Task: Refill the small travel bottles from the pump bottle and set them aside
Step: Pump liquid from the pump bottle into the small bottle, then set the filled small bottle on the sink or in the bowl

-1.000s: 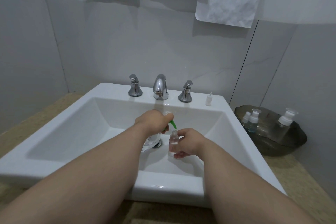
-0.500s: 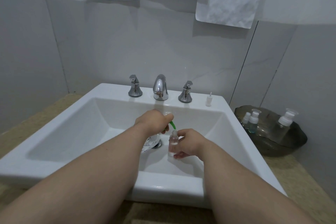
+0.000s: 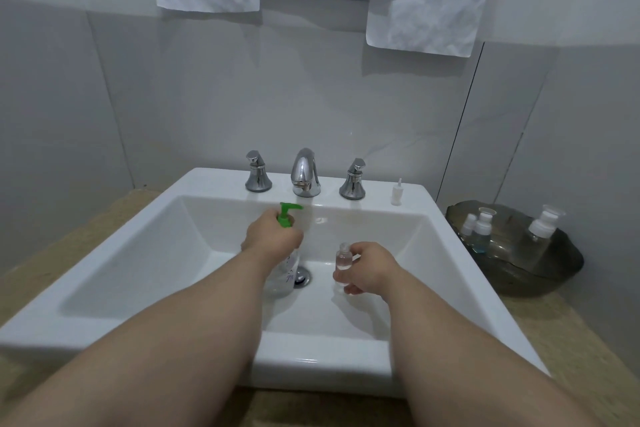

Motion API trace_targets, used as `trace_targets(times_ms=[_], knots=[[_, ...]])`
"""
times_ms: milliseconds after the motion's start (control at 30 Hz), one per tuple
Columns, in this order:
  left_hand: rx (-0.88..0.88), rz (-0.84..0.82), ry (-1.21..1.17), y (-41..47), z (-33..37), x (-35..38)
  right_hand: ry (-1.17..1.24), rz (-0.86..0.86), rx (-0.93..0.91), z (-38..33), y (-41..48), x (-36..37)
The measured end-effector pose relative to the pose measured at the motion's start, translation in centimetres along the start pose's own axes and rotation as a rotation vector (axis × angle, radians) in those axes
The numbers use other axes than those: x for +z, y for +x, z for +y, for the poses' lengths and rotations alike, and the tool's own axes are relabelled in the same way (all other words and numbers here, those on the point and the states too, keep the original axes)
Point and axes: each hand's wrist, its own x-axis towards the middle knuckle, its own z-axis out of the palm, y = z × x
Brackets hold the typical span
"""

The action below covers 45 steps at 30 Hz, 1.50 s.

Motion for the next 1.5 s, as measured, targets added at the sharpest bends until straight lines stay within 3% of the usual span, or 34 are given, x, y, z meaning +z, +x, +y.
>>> trace_targets(times_ms=[200, 367, 567, 667, 800, 867, 933, 1033, 1167, 1333, 1500], knots=[[0.004, 0.166, 0.01, -0.4, 0.4, -0.8, -0.021, 0.06, 0.006, -0.2, -0.2, -0.2], [0.009, 0.201, 0.0, -0.5, 0.8, -0.7, -0.036, 0.098, 0.007, -0.3, -0.3, -0.4], [0.062, 0.503, -0.085, -1.8, 4.2, -1.6, -0.096, 0.189, 0.008, -0.3, -0.3, -0.7], [0.296, 0.669, -0.116, -2.7, 5.6, -1.8, -0.093, 0.232, 0.007, -0.4, -0.4, -0.7], [0.95, 0.741, 0.06, -4.0, 7.6, -1.1, -0.062, 0.283, 0.028, -0.3, 0.0, -0.8], [1.234, 0.64, 0.145, -4.8, 8.9, 0.7, -0.075, 0.31, 0.051, -0.1, 0.2, -1.0], [1.323, 0.406, 0.148, -5.3, 10.2, 2.8, -0.12, 0.319, 0.069, 0.1, 0.6, -1.2], [1.133, -0.019, 0.235, -4.9, 12.2, 5.1, -0.187, 0.321, 0.105, 0.3, 0.9, -1.5], [0.804, -0.298, 0.556, -2.6, 15.1, 7.1, -0.212, 0.353, 0.157, 0.9, 1.4, -1.6], [0.552, -0.464, 0.557, -0.1, 16.0, 9.1, -0.221, 0.326, 0.197, 1.2, 1.6, -1.3], [0.512, -0.463, 0.579, 0.7, 15.0, 10.8, -0.233, 0.321, 0.221, 1.1, 1.8, -1.3]])
